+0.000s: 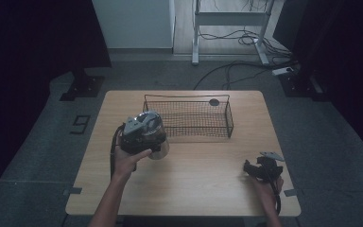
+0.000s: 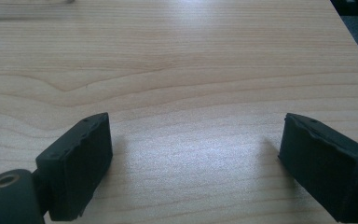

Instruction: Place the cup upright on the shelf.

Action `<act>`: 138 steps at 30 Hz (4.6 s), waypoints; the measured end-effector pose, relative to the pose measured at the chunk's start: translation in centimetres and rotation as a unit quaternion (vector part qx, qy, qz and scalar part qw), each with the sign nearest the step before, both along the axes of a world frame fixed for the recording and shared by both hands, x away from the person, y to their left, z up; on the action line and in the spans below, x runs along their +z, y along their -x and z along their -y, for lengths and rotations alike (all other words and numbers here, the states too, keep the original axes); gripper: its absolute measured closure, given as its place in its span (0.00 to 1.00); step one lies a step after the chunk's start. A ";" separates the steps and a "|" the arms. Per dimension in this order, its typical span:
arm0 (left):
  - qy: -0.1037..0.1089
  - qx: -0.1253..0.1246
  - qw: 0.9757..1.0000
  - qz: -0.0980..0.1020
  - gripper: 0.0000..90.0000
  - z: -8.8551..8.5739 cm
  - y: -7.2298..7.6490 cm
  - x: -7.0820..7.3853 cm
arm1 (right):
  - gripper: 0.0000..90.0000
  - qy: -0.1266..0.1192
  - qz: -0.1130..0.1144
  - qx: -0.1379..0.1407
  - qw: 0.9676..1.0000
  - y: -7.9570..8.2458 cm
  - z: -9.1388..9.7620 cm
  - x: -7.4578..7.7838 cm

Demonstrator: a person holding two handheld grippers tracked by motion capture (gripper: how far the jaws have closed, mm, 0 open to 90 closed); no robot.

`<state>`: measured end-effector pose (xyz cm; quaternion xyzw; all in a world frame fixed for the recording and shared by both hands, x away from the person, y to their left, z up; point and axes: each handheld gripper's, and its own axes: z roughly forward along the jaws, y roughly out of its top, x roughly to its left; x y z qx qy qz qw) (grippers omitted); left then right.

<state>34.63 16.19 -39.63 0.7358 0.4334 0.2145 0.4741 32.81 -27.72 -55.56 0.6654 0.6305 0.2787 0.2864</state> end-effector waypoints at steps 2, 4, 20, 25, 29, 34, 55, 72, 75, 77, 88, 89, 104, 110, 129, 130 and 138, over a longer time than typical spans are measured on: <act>0.003 0.001 1.000 0.000 0.04 0.0 -0.2 0.1 | 0.10 0.000 0.000 0.000 1.000 0.0 0.0 0.0; 0.005 0.002 1.000 -0.001 0.04 0.0 -0.4 0.2 | 0.10 0.000 0.000 0.000 1.000 0.0 0.0 0.0; -0.002 -0.005 1.000 0.008 0.04 0.6 -1.8 1.9 | 0.10 0.000 0.000 0.000 1.000 0.0 0.0 0.0; -0.003 -0.009 1.000 0.010 0.04 0.8 -2.1 2.3 | 0.10 0.001 -0.001 0.001 1.000 0.0 0.0 0.0; 0.002 -0.007 1.000 0.013 0.04 0.9 -2.3 2.7 | 0.10 0.001 -0.001 0.001 1.000 0.0 0.0 0.0; 0.005 -0.005 1.000 0.013 0.04 0.8 -2.6 3.1 | 0.10 0.001 -0.001 0.001 1.000 0.0 0.0 0.0; -0.010 -0.002 1.000 0.018 0.04 2.2 -4.7 4.5 | 0.10 0.001 0.001 0.001 1.000 0.0 0.0 0.0; -0.007 0.010 1.000 0.012 0.04 2.2 -6.5 4.7 | 0.10 0.001 0.001 0.001 1.000 0.0 0.0 0.0; -0.005 0.013 1.000 0.012 0.04 2.0 -6.9 5.0 | 0.10 0.001 0.001 0.001 1.000 0.0 0.0 0.0; -0.007 0.016 1.000 0.013 0.04 1.9 -7.1 5.1 | 0.10 0.001 0.001 0.001 1.000 0.0 0.0 0.0; 0.002 0.025 1.000 0.006 0.04 1.8 -8.7 4.8 | 0.10 0.001 0.001 0.001 1.000 0.0 0.0 0.0; 0.009 0.025 1.000 0.005 0.04 1.7 -8.9 4.7 | 0.10 0.001 0.001 0.001 1.000 0.0 0.0 0.0; 0.004 0.035 0.999 0.007 0.04 2.5 -11.3 4.0 | 0.10 0.001 0.001 0.001 1.000 0.0 0.0 0.0; 0.004 0.044 0.999 0.004 0.04 2.8 -12.3 3.2 | 0.10 0.001 0.001 0.001 1.000 0.0 0.0 0.0; -0.014 0.054 0.998 -0.021 0.04 4.9 -15.1 -0.5 | 0.11 0.001 0.000 0.002 1.000 0.0 0.0 0.0; -0.015 0.056 0.998 -0.023 0.04 4.9 -15.3 -0.7 | 0.11 0.001 0.000 0.002 1.000 0.0 0.0 0.0; -0.029 0.054 0.998 -0.033 0.04 5.6 -15.8 -2.3 | 0.11 0.001 0.000 0.002 1.000 0.0 0.0 0.0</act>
